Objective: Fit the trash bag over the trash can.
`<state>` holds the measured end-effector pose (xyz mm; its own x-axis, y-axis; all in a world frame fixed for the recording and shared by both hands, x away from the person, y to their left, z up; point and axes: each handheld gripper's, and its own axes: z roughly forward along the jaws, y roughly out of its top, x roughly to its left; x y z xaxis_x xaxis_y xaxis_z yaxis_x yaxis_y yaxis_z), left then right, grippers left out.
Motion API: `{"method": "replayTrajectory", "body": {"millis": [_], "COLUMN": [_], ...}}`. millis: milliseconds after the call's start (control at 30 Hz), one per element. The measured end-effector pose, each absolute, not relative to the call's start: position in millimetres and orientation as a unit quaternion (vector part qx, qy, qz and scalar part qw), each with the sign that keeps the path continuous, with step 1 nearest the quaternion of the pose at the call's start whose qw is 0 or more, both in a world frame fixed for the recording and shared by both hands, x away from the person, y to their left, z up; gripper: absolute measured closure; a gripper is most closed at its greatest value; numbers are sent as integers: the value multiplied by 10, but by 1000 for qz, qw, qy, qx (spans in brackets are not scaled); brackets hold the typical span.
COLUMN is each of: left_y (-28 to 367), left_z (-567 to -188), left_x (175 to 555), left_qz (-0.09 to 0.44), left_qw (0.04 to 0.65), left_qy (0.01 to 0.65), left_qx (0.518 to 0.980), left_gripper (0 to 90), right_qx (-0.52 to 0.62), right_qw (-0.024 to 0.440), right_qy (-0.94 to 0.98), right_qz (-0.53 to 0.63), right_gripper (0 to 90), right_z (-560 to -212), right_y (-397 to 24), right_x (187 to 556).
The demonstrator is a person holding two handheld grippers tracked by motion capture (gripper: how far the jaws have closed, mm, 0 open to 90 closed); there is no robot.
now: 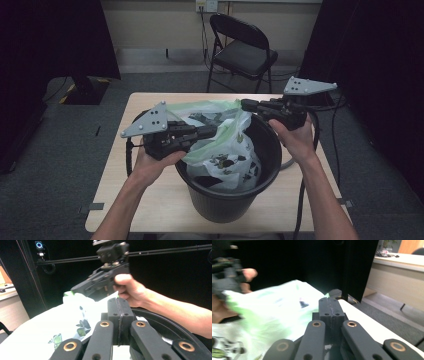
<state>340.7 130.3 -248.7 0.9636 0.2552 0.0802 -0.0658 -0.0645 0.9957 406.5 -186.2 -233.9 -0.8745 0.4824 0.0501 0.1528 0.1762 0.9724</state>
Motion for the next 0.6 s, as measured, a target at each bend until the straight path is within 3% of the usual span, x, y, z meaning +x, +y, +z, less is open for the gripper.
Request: {"method": "replayTrajectory", "body": {"millis": [600], "left_y": [1425], "left_z": [-2422], "left_x": [3165], "left_qz": [105], "left_qw": [696], "left_qy": [30], "left_qx": [709], "left_gripper": [900], "right_qx": [352], "right_qw": [156], "right_qy": [715], "right_qz": [583], "right_gripper": [900], "right_z": [-2712], "right_y": [-2162], "right_x": [4709]}}
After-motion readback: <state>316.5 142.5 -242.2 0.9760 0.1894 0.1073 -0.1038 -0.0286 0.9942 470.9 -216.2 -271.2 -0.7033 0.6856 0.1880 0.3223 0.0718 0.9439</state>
